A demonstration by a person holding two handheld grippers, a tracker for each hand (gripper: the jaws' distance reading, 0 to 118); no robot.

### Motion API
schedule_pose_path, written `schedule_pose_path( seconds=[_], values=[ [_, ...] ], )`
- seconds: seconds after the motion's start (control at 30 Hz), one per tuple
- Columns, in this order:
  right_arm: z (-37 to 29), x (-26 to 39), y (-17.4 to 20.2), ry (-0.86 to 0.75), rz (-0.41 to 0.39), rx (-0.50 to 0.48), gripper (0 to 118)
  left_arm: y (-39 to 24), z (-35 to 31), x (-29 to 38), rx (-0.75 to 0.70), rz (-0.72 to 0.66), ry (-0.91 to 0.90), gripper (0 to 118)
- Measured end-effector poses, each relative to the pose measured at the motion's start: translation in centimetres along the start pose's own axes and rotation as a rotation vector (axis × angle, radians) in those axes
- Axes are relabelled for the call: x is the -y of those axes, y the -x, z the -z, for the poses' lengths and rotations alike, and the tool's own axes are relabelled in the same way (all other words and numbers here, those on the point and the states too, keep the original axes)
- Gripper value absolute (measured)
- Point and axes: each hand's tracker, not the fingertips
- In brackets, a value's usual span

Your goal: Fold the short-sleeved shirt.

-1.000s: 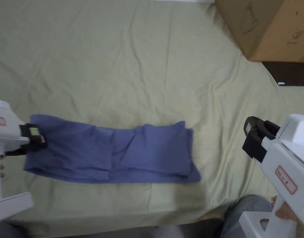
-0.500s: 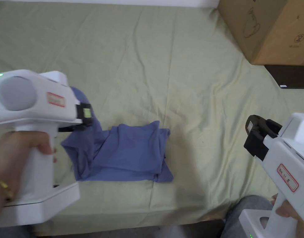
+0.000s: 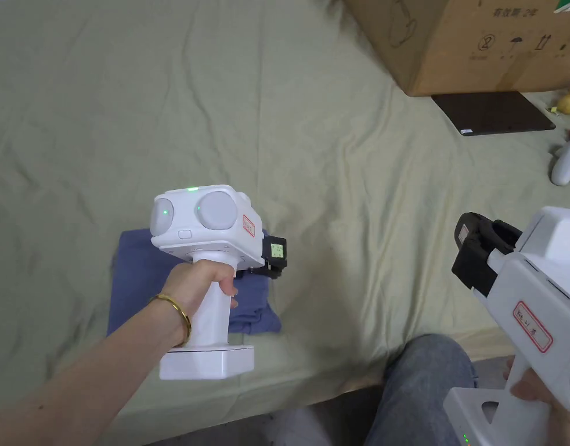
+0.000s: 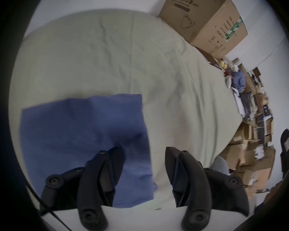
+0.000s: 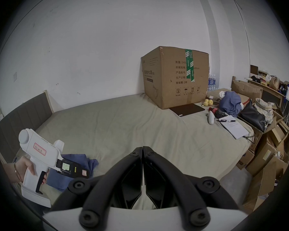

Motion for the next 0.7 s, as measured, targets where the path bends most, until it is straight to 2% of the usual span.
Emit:
schedule_pose_path(
  seconds=[0.1,0.17,0.2,0.27,0.3,0.33,0.4,0.47,0.6,0.7],
  values=[
    [-0.3,-0.2,0.0,0.0,0.003,0.008,0,1.3,-2.5,-0.9,0.063,-0.041,-0.016,59],
    [-0.2,-0.4,0.2,0.0,-0.001,0.004,0,2.5,-5.3,-1.8,0.093,0.008,-0.164,58],
    [0.1,-0.3,0.1,-0.001,-0.002,0.002,0,2.8,-7.0,-1.8,0.057,0.032,-0.288,55],
    [0.3,-0.4,0.5,-0.006,-0.001,-0.011,0,2.9,-8.9,-1.4,0.018,0.053,-0.454,29],
    [0.5,-0.5,0.7,-0.006,-0.001,-0.021,0,2.5,-10.2,-0.8,-0.091,0.056,-0.49,13],
    [0.5,-0.7,1.1,-0.006,-0.005,-0.029,0,2.5,-10.0,-0.8,-0.14,0.078,-0.517,1],
    [0.7,-0.8,1.7,-0.006,-0.019,-0.044,0,3.0,-8.4,-1.0,-0.221,0.115,-0.54,0],
    [0.5,-1.1,2.3,-0.009,-0.024,-0.055,0,2.8,-6.4,-0.5,-0.153,0.11,-0.478,0],
    [0.5,-1.0,2.2,-0.002,-0.024,-0.058,0,1.4,-1.1,0.4,-0.148,0.177,-0.362,0],
    [0.5,-0.8,1.8,0.017,-0.023,-0.043,0,0.8,2.2,0.4,-0.181,0.146,-0.292,0]
  ],
)
